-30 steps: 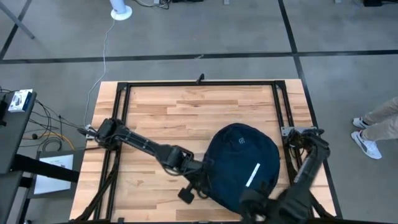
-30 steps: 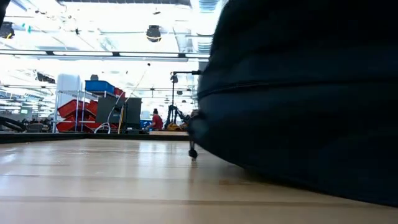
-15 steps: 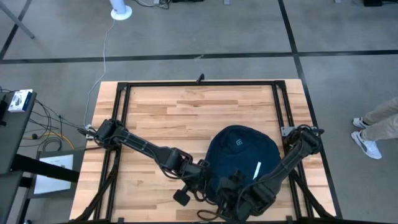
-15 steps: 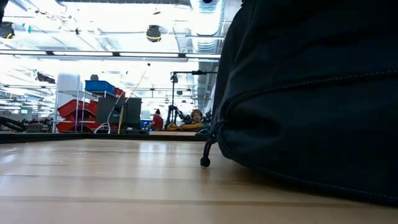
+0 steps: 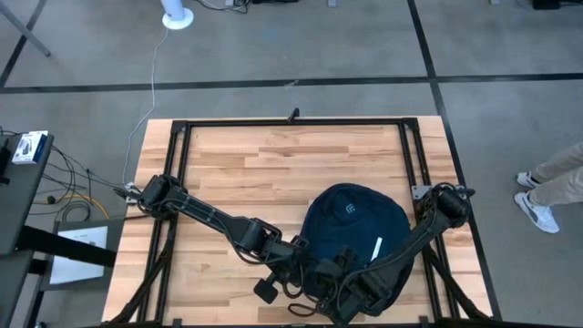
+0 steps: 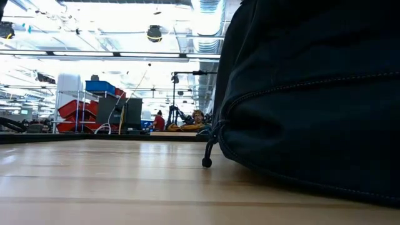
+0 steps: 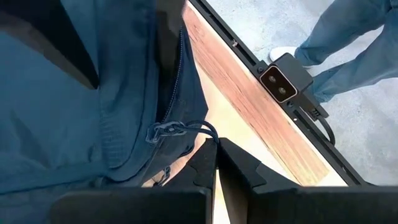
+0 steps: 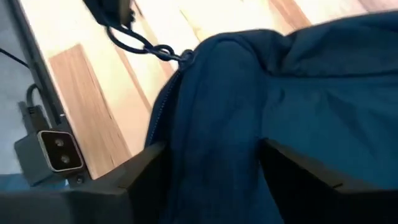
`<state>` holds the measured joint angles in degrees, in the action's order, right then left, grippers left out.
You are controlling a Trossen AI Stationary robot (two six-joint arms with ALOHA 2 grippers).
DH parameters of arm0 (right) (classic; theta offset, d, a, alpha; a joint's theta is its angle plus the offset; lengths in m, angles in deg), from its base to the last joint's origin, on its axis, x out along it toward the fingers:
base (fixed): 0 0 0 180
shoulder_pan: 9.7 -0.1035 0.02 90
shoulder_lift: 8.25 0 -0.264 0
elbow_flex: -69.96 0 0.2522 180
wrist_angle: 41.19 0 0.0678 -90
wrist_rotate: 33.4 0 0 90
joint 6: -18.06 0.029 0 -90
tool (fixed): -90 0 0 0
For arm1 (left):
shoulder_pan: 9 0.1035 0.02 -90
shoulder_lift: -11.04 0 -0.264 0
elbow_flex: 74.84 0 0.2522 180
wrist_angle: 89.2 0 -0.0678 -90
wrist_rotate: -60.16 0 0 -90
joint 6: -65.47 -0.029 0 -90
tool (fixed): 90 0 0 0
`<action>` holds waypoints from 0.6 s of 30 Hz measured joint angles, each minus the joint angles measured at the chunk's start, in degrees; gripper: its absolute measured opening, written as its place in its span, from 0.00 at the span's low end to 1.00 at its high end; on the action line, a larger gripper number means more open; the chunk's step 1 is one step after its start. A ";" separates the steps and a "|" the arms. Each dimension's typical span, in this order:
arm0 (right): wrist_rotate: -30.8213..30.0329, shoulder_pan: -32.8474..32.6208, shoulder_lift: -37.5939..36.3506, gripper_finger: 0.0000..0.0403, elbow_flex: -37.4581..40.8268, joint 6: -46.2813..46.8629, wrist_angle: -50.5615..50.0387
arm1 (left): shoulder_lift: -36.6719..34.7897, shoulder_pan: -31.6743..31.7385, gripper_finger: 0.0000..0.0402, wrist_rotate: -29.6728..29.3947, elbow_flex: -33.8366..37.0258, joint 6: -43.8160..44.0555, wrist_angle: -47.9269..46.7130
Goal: Unpack backpack
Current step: Open the blue backpack
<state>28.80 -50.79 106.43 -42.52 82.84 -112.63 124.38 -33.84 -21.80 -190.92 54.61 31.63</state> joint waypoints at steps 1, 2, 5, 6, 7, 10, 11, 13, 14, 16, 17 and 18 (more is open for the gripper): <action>-0.54 -0.19 -0.05 0.48 -0.02 0.09 -0.04 | 0.00 0.00 0.00 0.00 0.00 0.00 -0.08; -0.75 -0.42 -0.05 0.41 -0.02 0.27 -0.04 | 0.00 0.00 0.00 0.00 0.00 0.00 -0.06; -0.80 -1.14 -0.03 0.12 -0.02 0.21 0.25 | 0.00 0.07 0.00 -0.42 0.00 -0.11 -0.07; -0.89 -1.60 -0.03 0.06 -0.02 0.08 0.66 | 0.00 0.09 0.00 -0.86 0.00 -0.37 -0.11; -0.99 -2.14 -0.03 0.04 -0.02 0.24 1.34 | 0.00 0.11 0.00 -1.29 0.00 -0.52 -0.23; -2.17 -4.17 -0.03 0.01 -0.41 1.63 2.63 | 0.00 0.94 0.00 -1.89 0.00 -1.24 -0.66; -2.53 -4.93 0.01 0.01 -0.91 1.79 2.83 | 0.00 1.46 0.00 -1.87 0.00 -1.23 -0.92; -2.96 -6.43 -0.01 0.01 -1.55 3.26 3.49 | 0.00 2.79 0.00 -1.93 -0.02 -1.11 -1.58; -3.25 -7.22 -0.01 0.01 -1.76 4.17 3.41 | 0.00 3.52 0.00 -2.07 -0.02 -1.11 -1.81; -3.49 -8.82 -0.01 0.00 -1.99 5.55 3.25 | 0.02 4.97 0.00 -2.03 -0.02 -1.41 -1.78; -3.90 -9.56 -0.01 0.00 -2.03 6.37 3.21 | 0.02 5.71 0.00 -1.81 -0.02 -1.80 -1.28; -4.19 -10.28 -0.01 0.00 -2.03 7.38 3.09 | 0.02 6.30 0.00 -1.55 -0.07 -2.12 -0.54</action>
<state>24.61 -61.08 106.42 -44.55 90.22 -109.54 124.40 -27.54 -23.35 -190.99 52.49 31.09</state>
